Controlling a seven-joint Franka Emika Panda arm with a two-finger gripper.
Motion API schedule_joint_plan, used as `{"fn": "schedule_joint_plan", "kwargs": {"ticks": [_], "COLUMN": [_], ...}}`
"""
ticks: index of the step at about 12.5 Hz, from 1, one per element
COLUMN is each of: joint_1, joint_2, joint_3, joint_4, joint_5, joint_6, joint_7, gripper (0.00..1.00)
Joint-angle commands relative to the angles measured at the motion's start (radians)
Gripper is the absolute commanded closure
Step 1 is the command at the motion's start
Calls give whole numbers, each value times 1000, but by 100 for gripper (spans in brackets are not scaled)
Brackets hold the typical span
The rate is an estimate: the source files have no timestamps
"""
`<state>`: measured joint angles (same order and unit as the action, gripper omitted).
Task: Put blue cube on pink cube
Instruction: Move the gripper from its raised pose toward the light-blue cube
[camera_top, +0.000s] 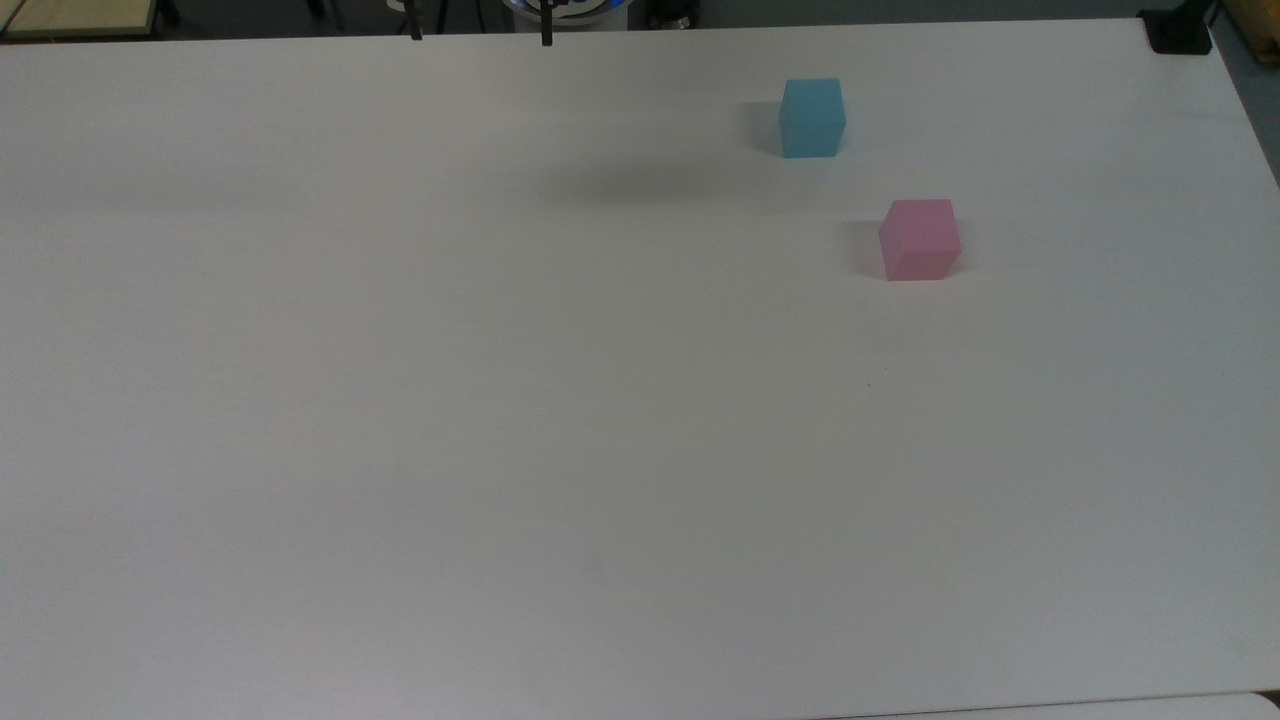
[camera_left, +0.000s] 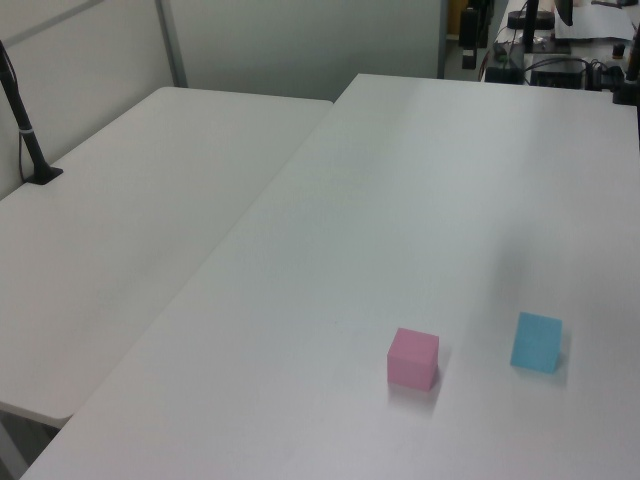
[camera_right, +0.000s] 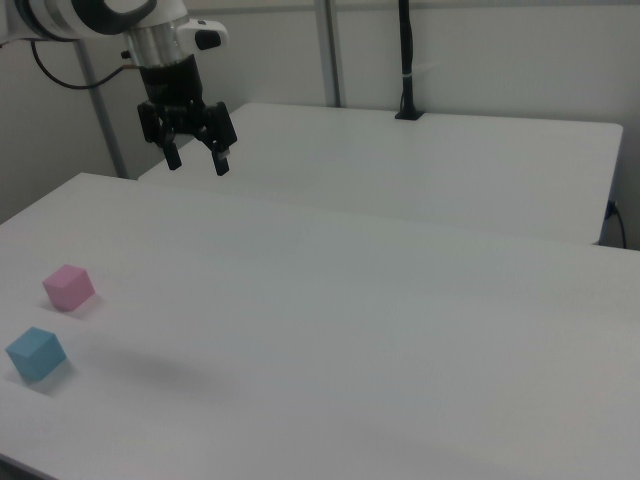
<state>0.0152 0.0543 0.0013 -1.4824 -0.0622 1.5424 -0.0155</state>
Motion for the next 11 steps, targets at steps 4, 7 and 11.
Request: {"fn": "schedule_joint_plan", "kwargs": {"ticks": [4, 7, 11], "joint_1": [0, 3, 0], "joint_2": [-25, -24, -22], "joint_3": [-14, -14, -14], "joint_4": [-26, -27, -27], "joint_5": [22, 22, 33], "joint_6": [8, 8, 8], "joint_7": [-6, -4, -4], "gripper": [0, 0, 0]}}
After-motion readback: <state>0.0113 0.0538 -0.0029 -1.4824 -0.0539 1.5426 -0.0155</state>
